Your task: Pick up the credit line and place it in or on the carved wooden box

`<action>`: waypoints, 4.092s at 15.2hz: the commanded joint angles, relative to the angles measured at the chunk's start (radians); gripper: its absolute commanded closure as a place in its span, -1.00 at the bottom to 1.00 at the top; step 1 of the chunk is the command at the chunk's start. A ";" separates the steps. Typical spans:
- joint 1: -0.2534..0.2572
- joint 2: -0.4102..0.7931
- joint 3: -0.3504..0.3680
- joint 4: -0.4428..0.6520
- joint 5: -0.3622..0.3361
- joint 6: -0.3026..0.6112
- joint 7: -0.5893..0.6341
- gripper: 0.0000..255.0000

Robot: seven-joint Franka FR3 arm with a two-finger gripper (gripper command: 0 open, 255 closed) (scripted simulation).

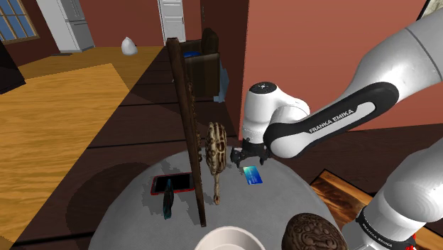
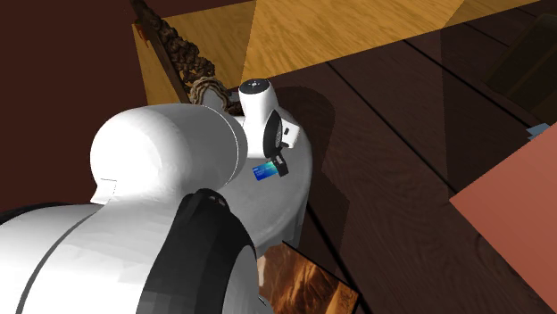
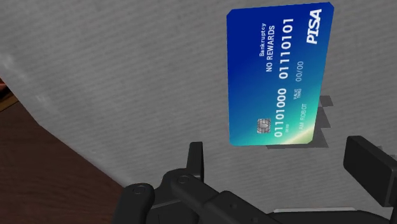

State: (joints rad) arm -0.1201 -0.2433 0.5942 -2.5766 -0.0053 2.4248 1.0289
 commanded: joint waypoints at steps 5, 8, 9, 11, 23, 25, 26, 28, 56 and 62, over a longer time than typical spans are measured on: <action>-0.002 0.005 0.001 -0.002 -0.004 0.006 0.003 -1.00; -0.002 0.005 0.001 -0.002 -0.003 0.006 0.003 1.00; -0.002 0.005 0.001 -0.001 -0.004 0.006 0.003 1.00; -0.002 0.006 0.002 0.000 -0.005 0.006 0.004 1.00; 0.021 -0.071 -0.028 0.039 0.044 -0.102 -0.045 1.00; 0.026 -0.089 -0.036 0.053 0.053 -0.132 -0.055 1.00; 0.028 -0.098 -0.040 0.060 0.057 -0.147 -0.060 1.00; 0.032 -0.114 -0.048 0.075 0.064 -0.178 -0.069 1.00; 0.156 -0.446 -0.091 0.139 0.187 -0.562 -0.069 1.00; 0.265 -0.622 -0.058 0.071 0.268 -0.670 0.011 1.00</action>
State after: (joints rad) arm 0.1231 -0.8319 0.5288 -2.4920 0.2458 1.7758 1.0225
